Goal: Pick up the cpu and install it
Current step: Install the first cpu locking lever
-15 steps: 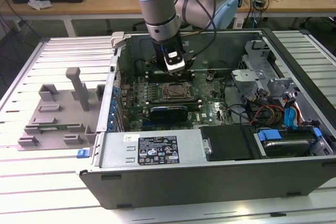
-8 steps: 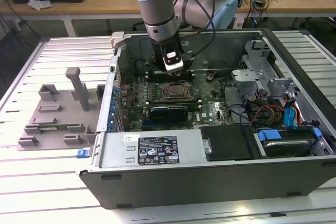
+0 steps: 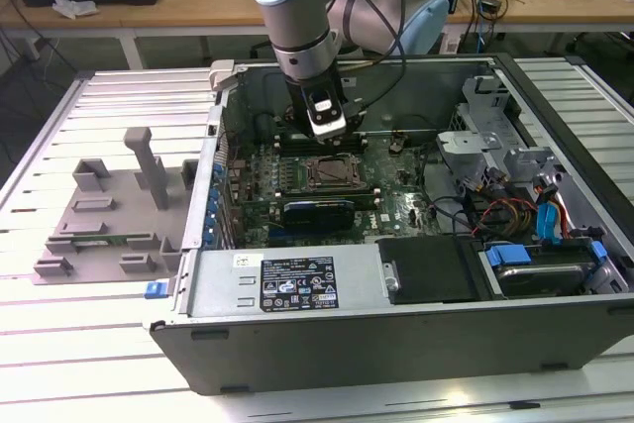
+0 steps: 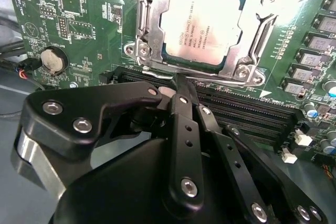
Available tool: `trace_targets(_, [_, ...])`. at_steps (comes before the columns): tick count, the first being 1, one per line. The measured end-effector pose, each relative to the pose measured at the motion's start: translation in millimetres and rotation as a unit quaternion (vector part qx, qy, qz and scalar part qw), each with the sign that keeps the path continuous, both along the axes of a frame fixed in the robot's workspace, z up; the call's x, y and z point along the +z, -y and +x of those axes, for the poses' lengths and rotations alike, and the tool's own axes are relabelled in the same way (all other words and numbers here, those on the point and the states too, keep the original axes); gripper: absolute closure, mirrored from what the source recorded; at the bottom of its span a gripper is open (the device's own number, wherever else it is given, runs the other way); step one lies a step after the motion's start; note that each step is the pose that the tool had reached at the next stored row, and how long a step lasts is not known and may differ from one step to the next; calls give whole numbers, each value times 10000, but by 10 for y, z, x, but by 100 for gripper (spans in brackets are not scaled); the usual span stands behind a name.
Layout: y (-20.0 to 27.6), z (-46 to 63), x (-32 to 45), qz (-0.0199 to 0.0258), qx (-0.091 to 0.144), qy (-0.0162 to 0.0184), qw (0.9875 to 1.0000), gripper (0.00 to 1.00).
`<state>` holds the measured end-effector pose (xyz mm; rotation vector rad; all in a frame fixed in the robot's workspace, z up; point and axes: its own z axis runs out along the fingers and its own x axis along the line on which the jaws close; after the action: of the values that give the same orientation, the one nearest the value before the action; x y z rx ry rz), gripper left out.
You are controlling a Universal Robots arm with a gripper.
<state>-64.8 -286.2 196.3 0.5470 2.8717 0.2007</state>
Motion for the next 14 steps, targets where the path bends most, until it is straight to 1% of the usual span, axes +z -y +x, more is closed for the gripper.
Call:
trace_targets(2, [-1,1,26,2,0,3,10000,89])
trace_targets(4, [0,0,80,1,0,0,10000,89])
trace_targets(5, [0,-1,85,1,0,4,10000,89])
trace_targets(6, [0,-6,85,1,0,24,10000,89])
trace_targets(7, [0,-18,85,0,0,79,10000,89])
trace_targets(8, [0,-30,85,-1,1,154,9999,89])
trace_targets(9, [0,-41,84,-2,0,217,9998,89])
trace_targets(10, [0,-58,82,-2,-1,302,9995,89])
trace_targets(11, [0,-71,78,-2,0,353,9994,89])
trace_targets(12, [0,-91,70,-2,0,417,9991,89])
trace_targets(14, [0,-110,58,-2,0,467,9989,89])
